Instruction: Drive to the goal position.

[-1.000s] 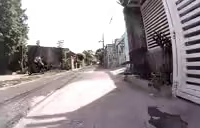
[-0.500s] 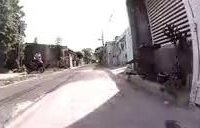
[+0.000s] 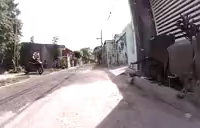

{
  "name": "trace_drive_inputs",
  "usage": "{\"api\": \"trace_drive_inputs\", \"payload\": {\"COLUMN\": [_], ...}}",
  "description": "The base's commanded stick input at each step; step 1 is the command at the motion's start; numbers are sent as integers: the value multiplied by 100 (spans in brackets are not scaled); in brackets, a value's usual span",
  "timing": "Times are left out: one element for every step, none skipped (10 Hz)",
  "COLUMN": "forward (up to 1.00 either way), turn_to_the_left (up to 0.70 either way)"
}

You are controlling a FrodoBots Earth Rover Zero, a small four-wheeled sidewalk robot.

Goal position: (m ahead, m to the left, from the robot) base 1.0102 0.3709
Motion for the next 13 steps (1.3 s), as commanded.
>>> {"api": "trace_drive_inputs", "payload": {"forward": [85, 85, 85, 85, 85, 85, 85, 85, 85, 85, 85, 85, 85], "turn_to_the_left": [0, 0, 0, 0, 0, 0, 0, 0, 15, 30, 15, 0, 0]}}
